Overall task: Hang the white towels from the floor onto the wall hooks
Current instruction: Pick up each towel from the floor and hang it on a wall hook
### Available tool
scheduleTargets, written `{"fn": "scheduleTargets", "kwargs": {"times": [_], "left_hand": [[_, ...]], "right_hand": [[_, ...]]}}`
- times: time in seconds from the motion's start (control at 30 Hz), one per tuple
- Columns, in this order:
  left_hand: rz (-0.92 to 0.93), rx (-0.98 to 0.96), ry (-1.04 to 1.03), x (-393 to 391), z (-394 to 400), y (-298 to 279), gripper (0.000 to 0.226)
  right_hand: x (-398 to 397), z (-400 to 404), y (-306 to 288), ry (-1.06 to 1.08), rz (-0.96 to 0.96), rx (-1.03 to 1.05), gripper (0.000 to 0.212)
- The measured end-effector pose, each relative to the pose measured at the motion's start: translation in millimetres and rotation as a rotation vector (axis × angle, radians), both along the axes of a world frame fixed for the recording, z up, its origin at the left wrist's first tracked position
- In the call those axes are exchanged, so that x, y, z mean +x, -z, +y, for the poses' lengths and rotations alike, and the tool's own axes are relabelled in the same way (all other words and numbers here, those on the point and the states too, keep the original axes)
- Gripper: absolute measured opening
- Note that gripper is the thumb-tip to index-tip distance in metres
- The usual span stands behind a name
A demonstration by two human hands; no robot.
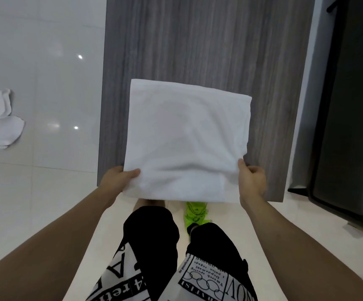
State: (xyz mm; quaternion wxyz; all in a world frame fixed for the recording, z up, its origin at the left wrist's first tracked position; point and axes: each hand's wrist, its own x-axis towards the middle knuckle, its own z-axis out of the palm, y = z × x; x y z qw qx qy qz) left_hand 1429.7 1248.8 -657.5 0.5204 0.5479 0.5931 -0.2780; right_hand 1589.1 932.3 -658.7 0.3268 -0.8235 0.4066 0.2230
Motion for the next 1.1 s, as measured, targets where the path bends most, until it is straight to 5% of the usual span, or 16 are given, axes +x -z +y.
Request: {"fn": "scheduleTargets", "kwargs": {"times": [0.17, 0.3, 0.4, 0.6, 0.73, 0.93, 1.1], "left_hand": [[0.175, 0.27, -0.077, -12, -30, 3, 0.047], [0.181, 0.251, -0.493, -11, -49, 5, 0.083], [0.214, 0.174, -0.779, -12, -60, 0, 0.089], [-0.074, -0.288, -0.998, -21, -97, -6, 0.022], [-0.111, -0.31, -1.039, -24, -129, -12, 0.023], [-0.116, -0.472, -1.107, -18, -167, -28, 0.032], [-0.102, -0.508, -1.025, 3, -208, -35, 0.019]], "right_hand": [[-35, -19, 1, 0.031, 0.16, -0.136, 0.07], [-48, -16, -4, 0.568, 0.07, 0.204, 0.07], [-57, -15, -5, 0.675, 0.031, 0.393, 0.076], [-75, -37, -6, 0.576, 0.244, 0.514, 0.02], [-81, -50, -22, 0.452, 0.402, 0.69, 0.033], [-86, -57, -38, 0.425, 0.345, 0.816, 0.035], [-87, -58, -49, 0.438, 0.301, 0.893, 0.034]]}}
